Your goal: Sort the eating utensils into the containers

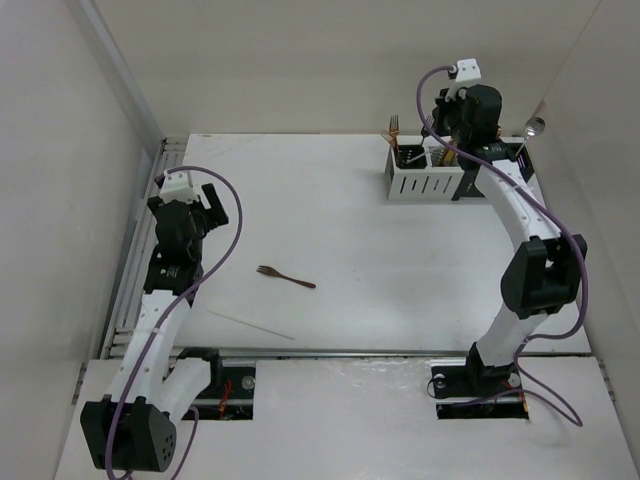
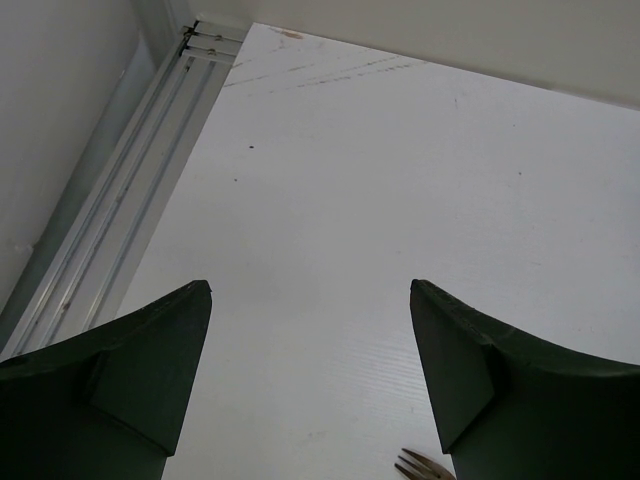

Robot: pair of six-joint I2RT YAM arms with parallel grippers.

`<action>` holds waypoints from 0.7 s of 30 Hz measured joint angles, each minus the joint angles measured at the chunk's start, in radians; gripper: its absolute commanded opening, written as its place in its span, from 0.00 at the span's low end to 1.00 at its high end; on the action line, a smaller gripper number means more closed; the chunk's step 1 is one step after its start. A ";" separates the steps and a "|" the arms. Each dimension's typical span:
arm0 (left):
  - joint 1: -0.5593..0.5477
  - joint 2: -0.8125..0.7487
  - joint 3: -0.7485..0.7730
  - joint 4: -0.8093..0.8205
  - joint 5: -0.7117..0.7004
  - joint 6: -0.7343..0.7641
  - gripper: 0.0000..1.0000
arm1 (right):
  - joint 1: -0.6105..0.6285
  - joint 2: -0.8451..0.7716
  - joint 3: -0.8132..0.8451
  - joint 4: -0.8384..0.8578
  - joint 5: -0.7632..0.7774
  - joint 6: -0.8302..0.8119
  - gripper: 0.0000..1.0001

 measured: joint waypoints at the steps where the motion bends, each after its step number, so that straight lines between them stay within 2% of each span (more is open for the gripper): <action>1: 0.000 0.003 0.000 0.002 0.001 0.001 0.77 | 0.000 -0.003 -0.004 0.003 0.000 0.000 0.00; 5: 0.000 0.008 0.000 0.003 0.002 0.004 0.77 | -0.001 -0.029 -0.020 0.017 0.009 0.004 0.00; 6: 0.000 0.008 0.000 0.003 0.002 0.006 0.77 | -0.001 -0.037 -0.023 0.017 0.013 0.008 0.06; 7: 0.000 0.008 0.000 0.004 0.002 0.006 0.77 | -0.001 -0.041 -0.023 0.018 0.018 0.022 0.20; 8: 0.000 0.008 0.000 0.004 0.002 0.008 0.77 | -0.001 -0.045 -0.023 0.018 0.027 0.040 0.49; 9: 0.000 0.008 0.000 0.004 0.002 0.009 0.77 | -0.001 -0.050 -0.026 0.016 0.039 0.063 0.63; 11: 0.000 0.008 0.000 0.005 0.002 0.009 0.77 | -0.001 -0.069 -0.053 0.014 0.068 0.123 1.00; 16: 0.000 0.008 0.000 0.005 0.002 0.009 0.77 | -0.001 -0.135 -0.189 -0.002 0.158 0.294 1.00; 21: 0.000 0.008 0.000 0.005 0.006 0.009 0.77 | -0.002 -0.114 -0.216 -0.044 0.216 0.400 0.97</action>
